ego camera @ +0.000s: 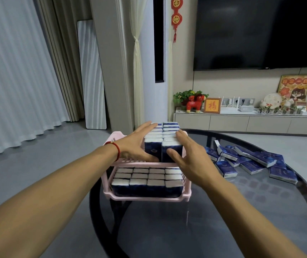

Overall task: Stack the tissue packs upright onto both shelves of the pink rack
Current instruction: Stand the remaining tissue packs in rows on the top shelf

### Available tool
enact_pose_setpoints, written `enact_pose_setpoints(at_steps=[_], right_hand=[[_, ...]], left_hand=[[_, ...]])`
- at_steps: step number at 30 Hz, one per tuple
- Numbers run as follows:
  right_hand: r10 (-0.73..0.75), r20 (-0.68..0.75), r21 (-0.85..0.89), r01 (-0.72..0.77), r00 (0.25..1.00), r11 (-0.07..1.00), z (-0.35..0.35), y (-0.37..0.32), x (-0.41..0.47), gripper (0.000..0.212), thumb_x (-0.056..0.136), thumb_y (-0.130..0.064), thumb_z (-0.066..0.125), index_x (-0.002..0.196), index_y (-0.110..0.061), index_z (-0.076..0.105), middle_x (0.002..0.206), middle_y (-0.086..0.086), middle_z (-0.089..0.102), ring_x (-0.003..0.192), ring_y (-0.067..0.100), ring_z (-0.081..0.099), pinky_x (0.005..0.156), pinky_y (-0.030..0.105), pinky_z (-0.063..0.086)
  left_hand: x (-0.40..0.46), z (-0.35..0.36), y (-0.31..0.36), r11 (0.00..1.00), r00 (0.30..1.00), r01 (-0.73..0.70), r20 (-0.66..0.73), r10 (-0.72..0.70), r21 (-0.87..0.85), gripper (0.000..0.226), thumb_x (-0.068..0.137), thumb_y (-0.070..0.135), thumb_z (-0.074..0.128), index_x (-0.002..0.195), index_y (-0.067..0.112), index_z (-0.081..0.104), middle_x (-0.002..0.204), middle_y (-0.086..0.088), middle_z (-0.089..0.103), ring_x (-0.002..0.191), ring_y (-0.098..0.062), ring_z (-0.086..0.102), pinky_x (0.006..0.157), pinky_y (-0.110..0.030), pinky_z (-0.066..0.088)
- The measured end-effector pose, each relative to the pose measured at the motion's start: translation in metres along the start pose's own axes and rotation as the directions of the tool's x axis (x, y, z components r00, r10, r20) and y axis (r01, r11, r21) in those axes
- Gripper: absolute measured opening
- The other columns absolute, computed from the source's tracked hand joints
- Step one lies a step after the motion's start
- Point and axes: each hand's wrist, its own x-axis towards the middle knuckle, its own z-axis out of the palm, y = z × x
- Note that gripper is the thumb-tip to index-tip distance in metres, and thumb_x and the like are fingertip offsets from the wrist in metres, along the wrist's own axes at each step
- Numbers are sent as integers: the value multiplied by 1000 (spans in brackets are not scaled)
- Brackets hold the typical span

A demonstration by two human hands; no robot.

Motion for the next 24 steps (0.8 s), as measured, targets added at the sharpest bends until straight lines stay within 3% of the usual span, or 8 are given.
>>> enact_pose_setpoints(at_steps=[4, 6, 8, 11, 15, 18, 21, 24], right_hand=[[-3, 23, 84, 1, 1000, 997, 0, 7, -3, 72, 97, -42, 63, 158, -26, 27, 162, -8, 34, 142, 12, 40, 108, 20, 30], [-4, 10, 121, 3, 1000, 993, -1, 13, -7, 76, 97, -46, 62, 160, -28, 24, 165, -10, 28, 148, 9, 32, 118, 28, 30], [19, -37, 167, -13, 999, 986, -3, 19, -14, 71, 98, -47, 60, 159, -30, 28, 162, -13, 31, 145, 6, 34, 116, 29, 33], [103, -163, 194, -71, 981, 978, -8, 34, -27, 51, 100, -43, 58, 148, -29, 45, 138, -18, 50, 125, 2, 49, 99, 16, 38], [348, -275, 192, -304, 896, 933, -6, 88, -40, 26, 100, -24, 58, 125, -20, 61, 113, -7, 64, 103, 16, 64, 92, 40, 56], [521, -220, 19, -531, 824, 847, -4, 139, -54, 40, 94, -12, 61, 134, -11, 56, 131, 10, 63, 114, 26, 61, 103, 47, 51], [590, -78, -219, -592, 803, 776, -1, 170, -60, 65, 98, -23, 61, 156, -18, 33, 163, 15, 28, 144, 36, 37, 118, 51, 35], [607, 29, -358, -559, 794, 748, 4, 184, -54, 69, 103, -41, 50, 161, -29, 16, 171, 3, 4, 154, 30, 19, 118, 55, 28]], left_hand=[[1, -3, -1, 999, 1000, -13, 25, 12, 47, 134, 63, 56, 89, 162, 39, -1, 168, 19, -8, 156, -10, 5, 128, -44, 16], [-1, -4, -1, 999, 1000, -8, 23, 7, 40, 136, 62, 58, 88, 161, 40, -3, 168, 19, -9, 157, -10, 2, 129, -46, 15], [-5, -6, 2, 1000, 1000, 0, 12, 0, 17, 136, 62, 57, 89, 161, 41, -3, 168, 21, -9, 157, -10, 2, 128, -47, 14], [-15, -14, 13, 999, 999, 40, -10, -40, 3, 136, 63, 60, 89, 161, 42, -3, 169, 19, -10, 157, -14, 3, 127, -45, 11], [-47, -19, 40, 997, 986, 72, -147, -75, -27, 137, 52, 88, 74, 161, 44, 3, 170, 17, -2, 155, -16, 12, 124, -49, 21], [-78, -2, 68, 998, 886, 15, -462, -41, -61, 90, 78, 52, 82, 154, 38, 36, 157, 8, 38, 136, -12, 46, 112, -42, 45], [-106, 37, 101, 989, 673, -136, -727, 136, 60, 40, 86, 16, 78, 123, 24, 66, 114, 18, 62, 106, 0, 62, 91, -21, 55], [-116, 88, 122, 968, 698, -250, -693, 179, -1, 30, 83, 3, 74, 107, 19, 70, 105, 13, 67, 98, -6, 66, 85, -16, 53]])
